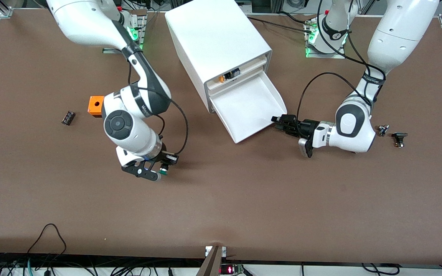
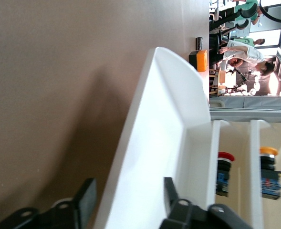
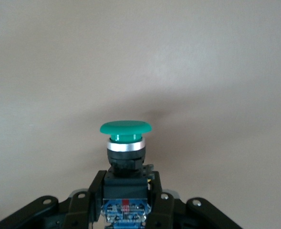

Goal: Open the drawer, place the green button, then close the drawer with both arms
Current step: 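Carry the button over the drawer with the right gripper while the left gripper withdraws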

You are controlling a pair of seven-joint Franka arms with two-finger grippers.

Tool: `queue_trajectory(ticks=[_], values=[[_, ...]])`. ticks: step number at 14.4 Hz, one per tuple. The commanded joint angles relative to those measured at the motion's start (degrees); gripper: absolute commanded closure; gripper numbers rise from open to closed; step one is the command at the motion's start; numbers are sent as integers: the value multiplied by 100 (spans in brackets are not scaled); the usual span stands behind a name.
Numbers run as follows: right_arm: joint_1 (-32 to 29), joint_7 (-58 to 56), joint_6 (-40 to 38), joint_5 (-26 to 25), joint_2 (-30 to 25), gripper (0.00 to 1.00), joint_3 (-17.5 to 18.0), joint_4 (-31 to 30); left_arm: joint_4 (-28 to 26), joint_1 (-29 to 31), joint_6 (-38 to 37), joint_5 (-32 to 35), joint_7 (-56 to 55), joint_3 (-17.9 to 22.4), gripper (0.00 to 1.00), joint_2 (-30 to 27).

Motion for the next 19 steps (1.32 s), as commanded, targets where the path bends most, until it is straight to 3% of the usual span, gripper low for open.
queue_trajectory(ticks=[1,10,16,19], values=[[251,888,-519,20,51,100,-18,554,677,140,-468,867,-901,10,0,-139],[1392,3657,-537,11,95,100,-26,1178,2999,131,-1945,3759,-3785,-69,0,-438],[2105,5318,-20,-16,340,100,-62,1179,3773,-483,-1955,6800,-3911,-113,0,-685],[2386,6082,464,-173,665,100,-79,1179,4404,-432,-1710,6997,-3928,-34,0,-676]])
